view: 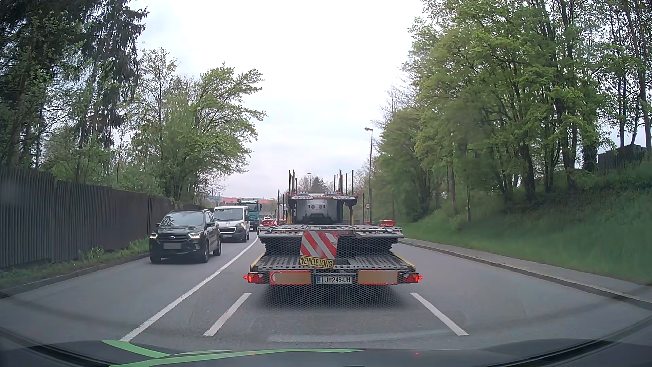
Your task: Follow the waypoints while adhering to traffic rules and regulations
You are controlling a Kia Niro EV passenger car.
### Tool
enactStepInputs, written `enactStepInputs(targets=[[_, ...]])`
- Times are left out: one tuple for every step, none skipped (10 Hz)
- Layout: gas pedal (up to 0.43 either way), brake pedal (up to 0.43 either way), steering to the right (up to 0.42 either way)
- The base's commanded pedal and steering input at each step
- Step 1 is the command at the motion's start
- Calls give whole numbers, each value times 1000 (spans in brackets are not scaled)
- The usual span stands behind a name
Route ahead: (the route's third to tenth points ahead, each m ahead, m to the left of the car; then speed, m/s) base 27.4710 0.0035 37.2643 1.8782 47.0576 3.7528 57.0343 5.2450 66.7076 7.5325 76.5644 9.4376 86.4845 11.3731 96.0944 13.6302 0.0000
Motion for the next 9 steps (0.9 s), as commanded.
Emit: enactStepInputs(targets=[[0,305,-12],[0,305,-11],[0,311,-11],[0,311,-11],[0,305,-11],[0,305,-11],[0,305,-11],[0,311,-12],[0,305,-11]])
